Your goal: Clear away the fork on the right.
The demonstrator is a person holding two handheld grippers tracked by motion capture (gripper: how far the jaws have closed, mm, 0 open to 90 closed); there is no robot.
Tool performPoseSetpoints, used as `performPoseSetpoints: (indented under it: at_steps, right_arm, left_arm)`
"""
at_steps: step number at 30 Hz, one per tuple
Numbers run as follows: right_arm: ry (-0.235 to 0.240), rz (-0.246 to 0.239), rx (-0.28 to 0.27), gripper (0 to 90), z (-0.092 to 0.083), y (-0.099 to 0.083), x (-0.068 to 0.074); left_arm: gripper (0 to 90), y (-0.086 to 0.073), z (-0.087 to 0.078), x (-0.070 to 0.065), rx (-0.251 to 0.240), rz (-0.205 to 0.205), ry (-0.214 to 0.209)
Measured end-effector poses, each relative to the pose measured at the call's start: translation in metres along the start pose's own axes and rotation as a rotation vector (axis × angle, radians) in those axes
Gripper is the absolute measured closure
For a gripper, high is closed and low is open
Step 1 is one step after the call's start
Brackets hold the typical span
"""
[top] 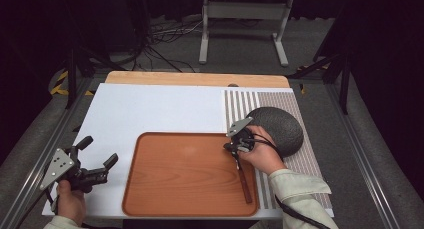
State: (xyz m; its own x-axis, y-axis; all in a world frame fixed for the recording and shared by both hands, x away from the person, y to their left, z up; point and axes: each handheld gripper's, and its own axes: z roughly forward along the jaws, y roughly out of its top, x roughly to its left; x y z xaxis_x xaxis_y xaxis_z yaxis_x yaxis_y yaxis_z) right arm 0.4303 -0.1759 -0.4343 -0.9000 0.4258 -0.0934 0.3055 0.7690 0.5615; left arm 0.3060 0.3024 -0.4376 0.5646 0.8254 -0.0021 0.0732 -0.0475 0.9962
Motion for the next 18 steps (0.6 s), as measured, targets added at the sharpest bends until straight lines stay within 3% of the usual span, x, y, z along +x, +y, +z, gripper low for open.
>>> performPoseSetpoints:
  at_steps: [18]
  right_arm:
    - [-0.025,0.051,0.011,90.0,-0.010,-0.014,-0.012]
  left_arm:
    - [0.2,0.000,0.001,-0.001,0.003,-0.002,0.000]
